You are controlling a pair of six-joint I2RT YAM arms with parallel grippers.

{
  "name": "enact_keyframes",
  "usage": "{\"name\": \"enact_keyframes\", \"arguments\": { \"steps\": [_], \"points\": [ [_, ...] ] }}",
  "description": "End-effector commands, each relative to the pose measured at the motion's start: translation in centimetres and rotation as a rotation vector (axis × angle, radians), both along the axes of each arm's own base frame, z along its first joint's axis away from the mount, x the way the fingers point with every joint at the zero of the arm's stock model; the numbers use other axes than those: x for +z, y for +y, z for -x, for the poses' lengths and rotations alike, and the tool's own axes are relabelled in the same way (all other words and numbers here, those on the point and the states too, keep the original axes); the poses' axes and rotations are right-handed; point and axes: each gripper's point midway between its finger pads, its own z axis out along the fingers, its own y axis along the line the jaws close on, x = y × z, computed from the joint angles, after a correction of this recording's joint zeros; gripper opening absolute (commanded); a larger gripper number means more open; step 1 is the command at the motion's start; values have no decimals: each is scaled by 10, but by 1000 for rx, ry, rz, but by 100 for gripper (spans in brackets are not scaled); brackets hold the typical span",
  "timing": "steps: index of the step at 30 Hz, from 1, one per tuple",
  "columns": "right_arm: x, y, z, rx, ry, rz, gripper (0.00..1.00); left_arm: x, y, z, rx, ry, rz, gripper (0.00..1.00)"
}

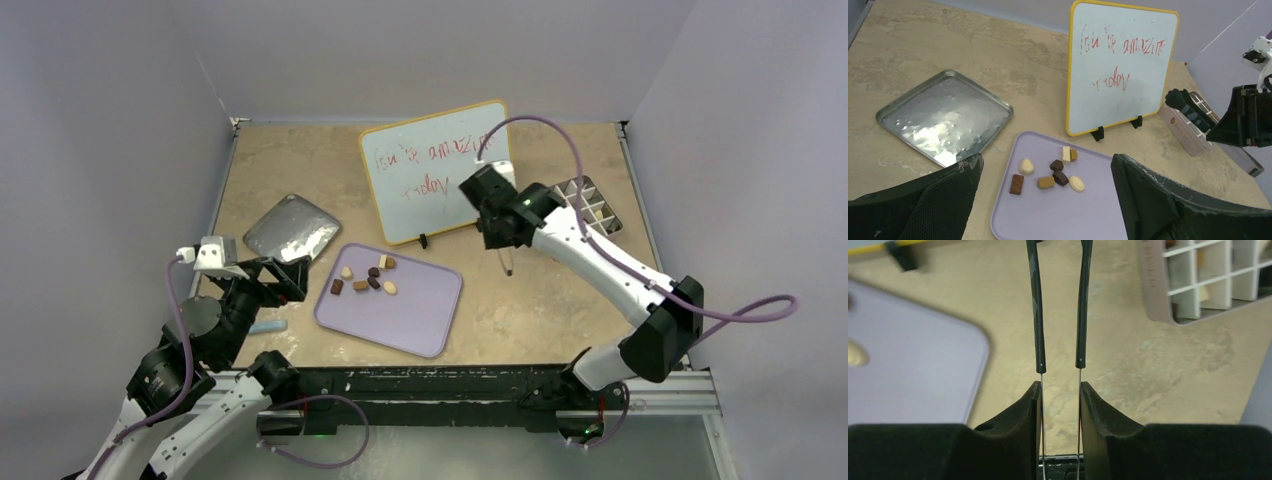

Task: Pack the chocolate
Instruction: Place the fake chocolate in the packing box.

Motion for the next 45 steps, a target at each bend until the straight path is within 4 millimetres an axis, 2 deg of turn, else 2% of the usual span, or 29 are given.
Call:
{"name": "enact_keyframes", "arguments": {
  "steps": [1, 6, 10, 15, 18, 21, 28, 30, 32, 38, 45],
  "points": [
    [11, -50, -25, -92, -57, 39, 27, 4, -6, -3, -18, -9, 8, 99],
    [11, -115, -59, -266, -71, 53, 27, 4, -7, -3, -20, -11, 9, 99],
    [2, -158, -81, -389, -79, 27, 28, 5, -9, -2, -31, -12, 11, 99],
    [-14, -191, -108, -486, -67, -22, 28, 4, -9, -2, -33, -9, 11, 98],
    [-26, -202, -124, -497, -40, -82, 29, 5, -9, -2, -34, -14, 14, 99],
    [-31, -211, -129, -532, -10, -57, 29, 4, -10, -3, -38, -14, 9, 99],
    [-41, -216, -127, -554, -1, -48, 30, 4, -13, -3, -51, -11, -3, 99],
    [-43, -229, -122, -587, 10, -32, 29, 4, -14, -3, -56, -11, -2, 99],
    [-43, -233, -120, -599, 8, -28, 30, 4, -14, -2, -58, -14, 1, 99],
    [-44, -236, -116, -608, 1, -17, 31, 3, -14, -3, -56, -12, -3, 99],
    [-55, -232, -111, -604, 16, -33, 35, 3, -14, -4, -52, -7, -6, 99]
  ]
}}
